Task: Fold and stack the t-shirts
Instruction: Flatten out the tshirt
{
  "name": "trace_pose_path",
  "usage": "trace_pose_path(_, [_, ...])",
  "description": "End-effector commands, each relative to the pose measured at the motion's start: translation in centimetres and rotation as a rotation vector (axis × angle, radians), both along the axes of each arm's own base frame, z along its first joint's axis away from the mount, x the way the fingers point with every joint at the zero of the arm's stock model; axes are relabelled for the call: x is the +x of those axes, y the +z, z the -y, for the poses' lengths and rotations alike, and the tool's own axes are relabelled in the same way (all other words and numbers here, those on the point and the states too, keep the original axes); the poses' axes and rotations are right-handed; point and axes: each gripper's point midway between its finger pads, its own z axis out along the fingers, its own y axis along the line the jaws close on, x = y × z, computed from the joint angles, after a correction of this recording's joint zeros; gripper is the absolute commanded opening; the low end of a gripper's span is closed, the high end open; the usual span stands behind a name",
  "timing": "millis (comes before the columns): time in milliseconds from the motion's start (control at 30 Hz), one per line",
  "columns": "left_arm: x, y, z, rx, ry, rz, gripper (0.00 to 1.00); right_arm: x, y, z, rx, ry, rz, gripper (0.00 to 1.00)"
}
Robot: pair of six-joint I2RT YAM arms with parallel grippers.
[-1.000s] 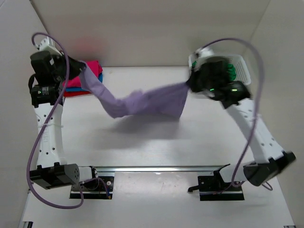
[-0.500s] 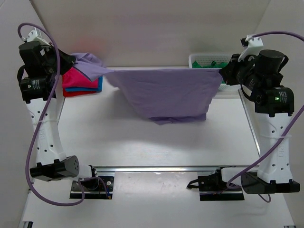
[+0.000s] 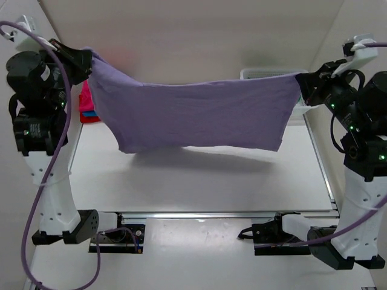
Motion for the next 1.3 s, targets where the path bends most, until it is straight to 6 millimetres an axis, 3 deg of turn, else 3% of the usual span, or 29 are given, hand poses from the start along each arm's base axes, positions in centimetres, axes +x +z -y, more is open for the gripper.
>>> trace_pose_path(0, [-6.5,6.9,-1.0,0.019,0.124,0.198,0.00,-2.2,4.1,-0.8,0.014,0.044,0.146,0.00])
trace_pose_path(67, [-7.8,8.6,0.3,0.010,0.091,0.230,0.00,-1.9,4.1,-1.1,0.014,0.064,0.146,0.00])
trace_pose_path(100, [-7.8,8.4,0.5,0.015,0.098,0.216,0.00,-1.6,3.9,-1.3,0.020,0.081,0.134,0.00])
trace_pose_path(200, [-5.8,7.3,0.4,0.023,0.117,0.163,0.00,0.7,2.0,-2.2,0.044,0.133,0.060,0.00])
trace_pose_path(233, [-5.0,6.7,1.0,0.031,0.080,0.147,0.00,2.4,0.9,-2.6,0.047,0.160,0.021,0.00])
trace_pose_path(300, [-2.8,4.5,0.3,0.025,0.078,0.078,0.00,4.2,-0.2,-2.9,0.051,0.173,-0.023,0.00])
trace_pose_path(400, [1.2,1.0,0.9,0.019,-0.008,-0.028,0.00,7.8,-2.1,-3.2,0.049,0.179,-0.097,0.00])
trace_pose_path(433, [3.3,-0.6,1.7,0.012,-0.060,-0.077,0.00,9.2,-2.8,-3.1,0.053,0.182,-0.116,0.00])
trace_pose_path(467, [5.3,-1.9,0.6,0.003,-0.052,-0.118,0.00,10.8,-3.7,-3.2,0.056,0.181,-0.135,0.00])
trace_pose_path(600, [12.0,-5.4,0.2,-0.016,-0.113,-0.198,0.00,16.5,-6.2,-3.5,0.060,0.183,-0.161,0.00])
trace_pose_path(633, [12.6,-5.7,-0.1,-0.021,-0.127,-0.204,0.00,17.2,-6.3,-3.3,0.067,0.181,-0.158,0.00])
trace_pose_path(700, [16.3,-7.5,-1.0,-0.059,-0.148,-0.213,0.00,20.2,-6.3,-3.5,0.072,0.179,-0.116,0.00])
trace_pose_path(733, [16.9,-7.0,-1.6,-0.068,-0.171,-0.186,0.00,21.6,-6.9,-3.3,0.078,0.173,-0.125,0.00])
trace_pose_path(767, [18.2,-7.3,-1.6,-0.104,-0.205,-0.177,0.00,23.3,-6.0,-3.8,0.082,0.181,-0.095,0.00])
trace_pose_path(800, [19.2,-5.8,-2.4,-0.137,-0.216,-0.110,0.00,24.8,-4.4,-3.6,0.096,0.171,-0.054,0.00])
trace_pose_path(833, [19.0,-4.6,-3.0,-0.162,-0.257,-0.070,0.00,25.3,-3.1,-4.1,0.099,0.186,-0.016,0.00])
trace_pose_path(867, [19.0,-2.4,-2.6,-0.216,-0.331,0.005,0.00,25.9,-1.0,-3.5,0.136,0.195,0.041,0.00])
trace_pose_path(900, [18.9,-0.1,-3.6,-0.272,-0.357,0.091,0.00,26.0,0.5,-4.0,0.178,0.231,0.087,0.00])
trace_pose_path(933, [17.8,2.8,-4.4,-0.298,-0.404,0.189,0.00,25.7,1.7,-2.7,0.193,0.217,0.118,0.00])
trace_pose_path(1033, [15.9,5.9,-7.2,-0.374,-0.450,0.314,0.00,25.0,2.0,-1.4,0.228,0.215,0.158,0.00])
trace_pose_path(1100, [15.5,6.0,-8.1,-0.383,-0.466,0.310,0.00,25.1,1.0,0.1,0.222,0.186,0.145,0.00])
trace_pose_path(1133, [15.7,4.9,-8.0,-0.377,-0.471,0.257,0.00,25.2,0.6,0.4,0.221,0.184,0.121,0.00])
trace_pose_path(1167, [15.4,5.5,-7.4,-0.341,-0.478,0.271,0.00,25.9,-0.6,0.4,0.217,0.188,0.070,0.00])
trace_pose_path(1200, [15.4,4.5,-6.7,-0.318,-0.488,0.223,0.00,26.2,-1.6,0.4,0.186,0.182,0.033,0.00])
trace_pose_path(1233, [16.1,1.7,-5.4,-0.288,-0.490,0.121,0.00,26.5,-2.5,0.4,0.170,0.169,0.007,0.00])
trace_pose_path(1267, [15.8,1.7,-3.7,-0.254,-0.485,0.109,0.00,26.7,-4.1,-0.4,0.145,0.167,-0.048,0.00])
